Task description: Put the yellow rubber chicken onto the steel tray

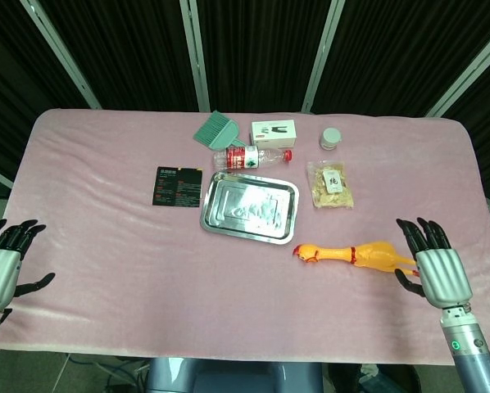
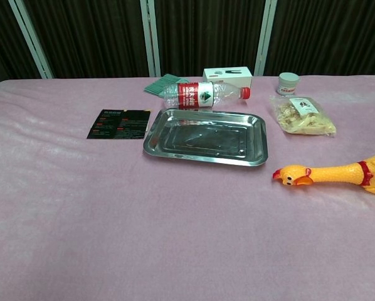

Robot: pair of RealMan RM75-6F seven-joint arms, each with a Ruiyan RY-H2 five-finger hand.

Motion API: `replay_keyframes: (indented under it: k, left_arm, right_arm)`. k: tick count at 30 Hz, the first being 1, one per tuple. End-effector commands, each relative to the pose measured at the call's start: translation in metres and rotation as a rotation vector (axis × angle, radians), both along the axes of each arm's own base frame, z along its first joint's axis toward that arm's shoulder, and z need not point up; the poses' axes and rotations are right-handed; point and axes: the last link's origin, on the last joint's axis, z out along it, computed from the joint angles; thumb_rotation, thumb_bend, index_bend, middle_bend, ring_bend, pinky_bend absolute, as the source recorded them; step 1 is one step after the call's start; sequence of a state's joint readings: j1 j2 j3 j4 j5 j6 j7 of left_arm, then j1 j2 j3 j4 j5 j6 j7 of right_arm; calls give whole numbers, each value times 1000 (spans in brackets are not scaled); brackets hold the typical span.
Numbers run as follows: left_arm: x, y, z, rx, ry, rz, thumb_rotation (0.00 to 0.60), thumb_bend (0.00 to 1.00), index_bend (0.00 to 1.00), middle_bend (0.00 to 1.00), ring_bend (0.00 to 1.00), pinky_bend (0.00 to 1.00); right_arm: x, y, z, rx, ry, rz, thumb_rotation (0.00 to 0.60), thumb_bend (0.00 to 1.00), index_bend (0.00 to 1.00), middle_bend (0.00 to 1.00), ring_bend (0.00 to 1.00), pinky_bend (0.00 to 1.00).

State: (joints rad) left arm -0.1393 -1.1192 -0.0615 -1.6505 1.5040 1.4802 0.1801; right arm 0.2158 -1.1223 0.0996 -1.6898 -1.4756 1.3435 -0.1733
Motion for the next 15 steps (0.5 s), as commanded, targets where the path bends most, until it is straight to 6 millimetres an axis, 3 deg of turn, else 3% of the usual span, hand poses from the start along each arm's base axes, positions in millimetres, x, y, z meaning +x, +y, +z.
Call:
replay_keyframes:
  k: [1, 7, 15]
  left_arm:
    - [0, -1, 1, 1, 3, 5, 600, 50, 198, 164, 172, 98]
    - [-1, -2, 3, 3, 10, 14, 600, 50, 198, 164, 172, 98]
    - [2, -2, 2, -4, 17, 11, 600, 50, 199, 162, 172, 98]
  right_arm:
    - [2, -23, -10, 68, 13, -6, 600, 302, 9, 159, 72, 89]
    - [-5, -44, -32, 190, 21, -55, 600, 302, 9, 159, 72, 89]
    - [-26, -59, -47, 267, 58, -130, 600, 302, 10, 159, 72, 89]
